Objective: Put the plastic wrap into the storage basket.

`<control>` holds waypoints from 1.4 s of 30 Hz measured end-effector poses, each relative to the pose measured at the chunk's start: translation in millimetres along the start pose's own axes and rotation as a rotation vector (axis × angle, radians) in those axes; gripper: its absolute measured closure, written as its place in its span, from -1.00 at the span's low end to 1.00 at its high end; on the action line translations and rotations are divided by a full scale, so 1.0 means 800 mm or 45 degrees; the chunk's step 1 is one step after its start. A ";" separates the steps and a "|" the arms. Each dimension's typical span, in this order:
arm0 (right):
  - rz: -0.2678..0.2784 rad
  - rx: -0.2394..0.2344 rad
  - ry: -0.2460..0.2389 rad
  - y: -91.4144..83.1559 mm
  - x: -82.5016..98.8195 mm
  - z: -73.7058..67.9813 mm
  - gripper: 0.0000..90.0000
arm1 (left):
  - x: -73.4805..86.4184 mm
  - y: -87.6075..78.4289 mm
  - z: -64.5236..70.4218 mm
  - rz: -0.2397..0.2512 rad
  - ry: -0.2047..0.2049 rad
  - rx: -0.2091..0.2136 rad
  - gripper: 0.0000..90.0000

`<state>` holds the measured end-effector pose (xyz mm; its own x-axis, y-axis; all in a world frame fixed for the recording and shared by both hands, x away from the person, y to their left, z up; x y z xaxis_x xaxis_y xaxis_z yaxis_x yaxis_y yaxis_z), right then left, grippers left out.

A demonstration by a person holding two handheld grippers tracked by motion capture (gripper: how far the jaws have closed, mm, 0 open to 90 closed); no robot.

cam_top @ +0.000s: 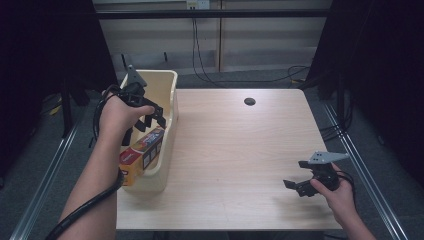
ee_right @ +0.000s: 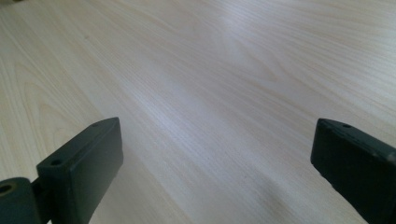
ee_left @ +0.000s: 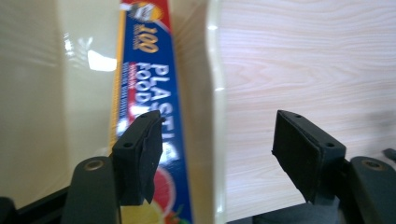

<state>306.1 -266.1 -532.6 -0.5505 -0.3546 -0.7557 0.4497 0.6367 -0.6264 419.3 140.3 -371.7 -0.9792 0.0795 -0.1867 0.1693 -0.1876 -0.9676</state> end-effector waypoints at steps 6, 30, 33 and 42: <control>0.000 -0.006 0.003 0.000 0.000 -0.002 -0.95 | -0.003 0.000 0.021 0.022 0.038 0.029 -0.38; -0.002 -0.015 -0.008 0.001 -0.001 -0.005 -0.95 | 0.000 0.016 0.102 0.079 0.218 0.137 -0.58; -0.001 -0.012 -0.008 0.001 -0.001 -0.005 -0.95 | 0.003 0.022 0.111 0.069 0.227 0.164 -0.59; -0.002 -0.012 -0.008 0.001 -0.001 -0.005 -0.95 | 0.004 0.040 0.131 0.083 0.273 0.194 -0.62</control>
Point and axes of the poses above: each handheld gripper's, and its own axes: y roughly forward along the jaws, x roughly out of its underside, z roughly to its right, the point moved 10 cm from there along y, roughly forward along the jaws, and after that the axes turned 8 degrees about -x, right-handed, at the moved point
